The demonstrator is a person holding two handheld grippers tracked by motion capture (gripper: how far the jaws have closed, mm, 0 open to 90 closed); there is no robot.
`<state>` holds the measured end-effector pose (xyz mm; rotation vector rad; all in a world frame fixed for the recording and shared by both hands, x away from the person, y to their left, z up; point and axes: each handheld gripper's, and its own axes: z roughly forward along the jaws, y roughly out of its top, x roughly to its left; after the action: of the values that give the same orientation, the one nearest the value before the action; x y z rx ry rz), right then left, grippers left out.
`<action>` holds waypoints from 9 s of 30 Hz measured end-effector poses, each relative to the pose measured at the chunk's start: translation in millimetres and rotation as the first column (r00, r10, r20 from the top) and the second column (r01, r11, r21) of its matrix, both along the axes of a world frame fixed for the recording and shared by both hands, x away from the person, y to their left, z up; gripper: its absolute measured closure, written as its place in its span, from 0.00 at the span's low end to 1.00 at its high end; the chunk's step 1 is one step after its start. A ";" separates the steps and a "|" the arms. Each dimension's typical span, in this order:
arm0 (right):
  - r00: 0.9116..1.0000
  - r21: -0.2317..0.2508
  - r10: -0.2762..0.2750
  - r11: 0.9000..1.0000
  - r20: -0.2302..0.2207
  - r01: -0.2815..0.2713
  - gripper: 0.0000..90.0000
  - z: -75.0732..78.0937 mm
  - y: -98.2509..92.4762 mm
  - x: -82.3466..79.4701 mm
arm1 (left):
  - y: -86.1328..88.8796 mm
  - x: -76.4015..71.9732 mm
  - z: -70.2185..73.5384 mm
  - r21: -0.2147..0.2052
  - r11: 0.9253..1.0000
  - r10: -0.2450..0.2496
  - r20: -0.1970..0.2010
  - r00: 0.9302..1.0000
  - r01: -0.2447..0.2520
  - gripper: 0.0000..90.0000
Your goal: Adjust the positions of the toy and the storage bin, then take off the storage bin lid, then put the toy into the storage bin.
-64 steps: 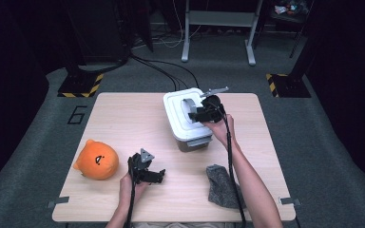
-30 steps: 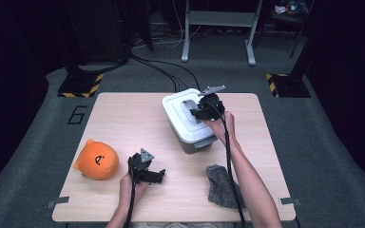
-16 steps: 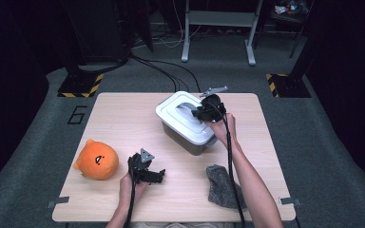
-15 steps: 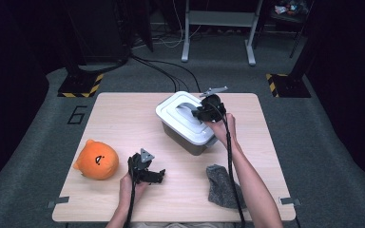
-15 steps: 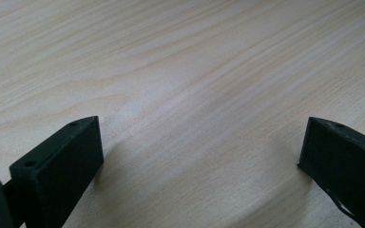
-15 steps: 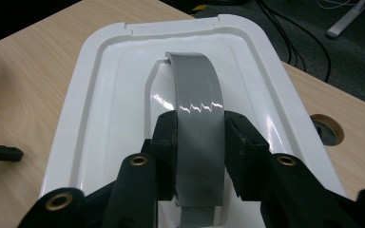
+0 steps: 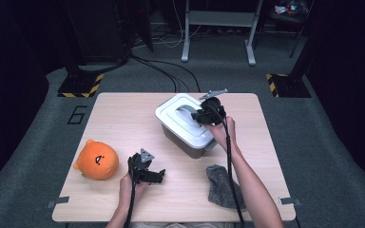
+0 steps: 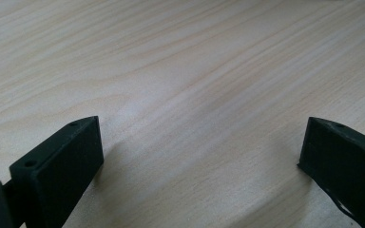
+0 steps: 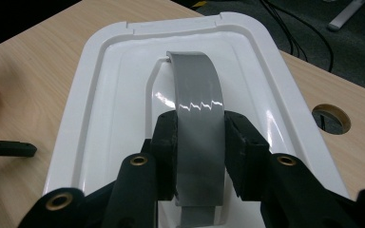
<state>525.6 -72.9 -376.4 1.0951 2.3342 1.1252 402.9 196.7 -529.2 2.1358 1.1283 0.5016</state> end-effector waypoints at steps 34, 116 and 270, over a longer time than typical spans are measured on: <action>0.998 0.007 0.037 0.999 0.043 -0.037 0.74 6.1 5.5 4.9 | 0.0 -0.1 0.1 0.000 1.000 -0.001 -0.001 1.000 0.001 0.00; 0.905 0.046 -0.416 0.909 0.089 0.414 0.74 0.5 -152.8 28.1 | -0.9 0.0 -0.7 -0.014 1.000 0.010 0.003 1.000 -0.010 0.00; 0.933 -0.075 -0.356 0.933 -0.041 0.353 0.00 -152.8 -188.0 -108.3 | 162.5 -27.9 63.0 -0.048 0.970 0.242 0.054 0.969 -0.239 0.23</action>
<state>417.2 -260.9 -529.2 1.4649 2.0790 0.8857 374.9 359.2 -466.3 1.9452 1.3601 0.6415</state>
